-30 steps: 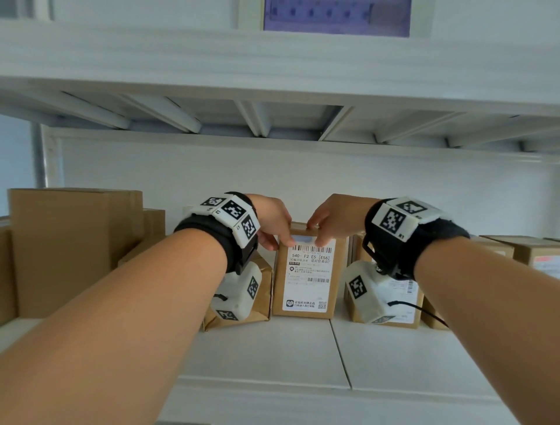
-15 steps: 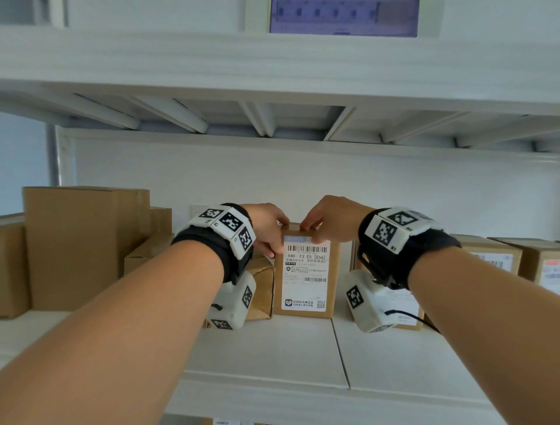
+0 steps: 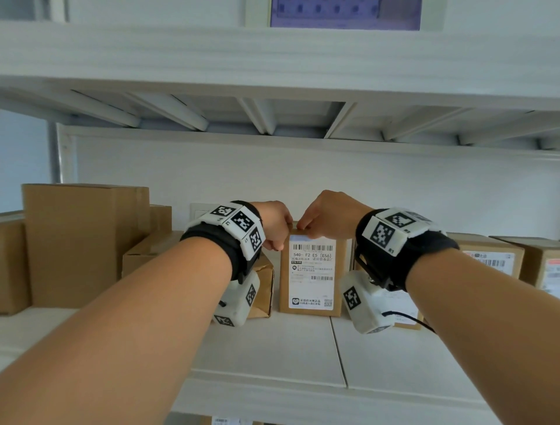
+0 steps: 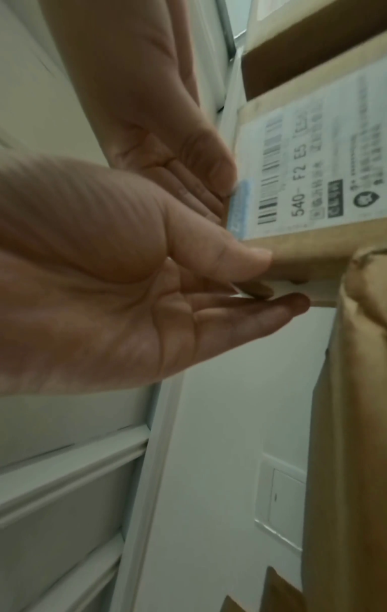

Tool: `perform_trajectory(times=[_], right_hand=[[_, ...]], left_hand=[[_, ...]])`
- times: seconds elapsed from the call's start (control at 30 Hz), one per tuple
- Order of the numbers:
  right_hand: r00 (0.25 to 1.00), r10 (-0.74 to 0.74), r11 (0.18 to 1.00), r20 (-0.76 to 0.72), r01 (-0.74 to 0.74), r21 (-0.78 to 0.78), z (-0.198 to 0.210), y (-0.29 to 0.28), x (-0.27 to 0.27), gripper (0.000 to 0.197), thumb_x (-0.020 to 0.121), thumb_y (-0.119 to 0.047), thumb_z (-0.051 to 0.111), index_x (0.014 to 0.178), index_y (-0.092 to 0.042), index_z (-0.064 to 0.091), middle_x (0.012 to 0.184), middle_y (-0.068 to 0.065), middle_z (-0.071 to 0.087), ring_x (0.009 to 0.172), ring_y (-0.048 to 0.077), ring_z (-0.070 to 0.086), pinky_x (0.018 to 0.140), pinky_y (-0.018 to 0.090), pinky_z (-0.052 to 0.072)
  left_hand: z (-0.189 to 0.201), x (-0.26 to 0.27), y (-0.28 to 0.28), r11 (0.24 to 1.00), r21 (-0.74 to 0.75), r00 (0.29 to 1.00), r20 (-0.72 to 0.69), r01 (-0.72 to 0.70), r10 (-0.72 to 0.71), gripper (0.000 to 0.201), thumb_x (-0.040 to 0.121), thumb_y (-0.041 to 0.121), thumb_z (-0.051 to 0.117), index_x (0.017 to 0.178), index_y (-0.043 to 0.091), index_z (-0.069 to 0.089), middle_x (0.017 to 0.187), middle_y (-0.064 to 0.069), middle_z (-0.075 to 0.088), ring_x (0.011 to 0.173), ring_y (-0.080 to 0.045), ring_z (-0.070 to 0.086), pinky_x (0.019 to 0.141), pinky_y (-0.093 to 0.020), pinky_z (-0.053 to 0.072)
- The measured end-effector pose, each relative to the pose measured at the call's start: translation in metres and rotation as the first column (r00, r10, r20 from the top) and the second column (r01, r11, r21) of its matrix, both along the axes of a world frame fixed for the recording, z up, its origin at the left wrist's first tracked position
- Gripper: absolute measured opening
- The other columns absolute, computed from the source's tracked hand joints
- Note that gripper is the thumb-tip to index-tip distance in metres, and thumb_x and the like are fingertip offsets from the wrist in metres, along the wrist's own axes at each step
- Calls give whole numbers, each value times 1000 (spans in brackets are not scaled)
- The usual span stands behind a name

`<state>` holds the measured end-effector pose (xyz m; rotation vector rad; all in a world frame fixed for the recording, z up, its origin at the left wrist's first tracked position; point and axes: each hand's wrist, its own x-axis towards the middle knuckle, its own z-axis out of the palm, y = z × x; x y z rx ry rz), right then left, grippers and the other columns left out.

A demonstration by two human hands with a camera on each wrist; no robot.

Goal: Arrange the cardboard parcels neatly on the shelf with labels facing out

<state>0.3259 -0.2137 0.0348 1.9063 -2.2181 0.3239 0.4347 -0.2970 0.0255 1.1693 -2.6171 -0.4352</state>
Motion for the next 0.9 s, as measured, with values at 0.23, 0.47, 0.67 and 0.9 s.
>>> perform_trajectory(times=[0.23,0.47,0.67,0.9], right_hand=[[999,22,1000,45,-23,10,-1,7,-3,45,86,-2,55,120,-28,68,114,-1,70,104,18,62,83,25,50],[996,31,1000,82,-31,4,-1,7,-4,48,84,1,55,119,-30,69,115,0,70,106,19,63,90,28,53],[993,26,999,112,-24,-23,1,3,-5,41,82,-8,66,119,-24,68,119,-3,66,112,17,60,98,31,48],[988,132,981,86,-118,-155,10,1,12,31,84,-13,63,113,-19,71,121,0,66,112,18,61,100,32,47]], left_hand=[[-2,-2,-1,983,173,996,-82,58,-44,76,86,4,71,151,22,34,120,-11,65,101,-28,71,92,-37,57],[7,0,8,987,153,996,-83,39,-27,59,88,8,71,143,10,49,100,-5,66,101,-27,72,92,-35,57],[9,3,9,995,97,999,-38,-1,4,69,85,5,72,147,14,43,116,-8,68,103,-22,71,94,-35,56],[22,37,2,995,28,995,-35,-91,92,51,92,11,65,141,15,51,123,-6,64,110,-21,65,99,-40,53]])
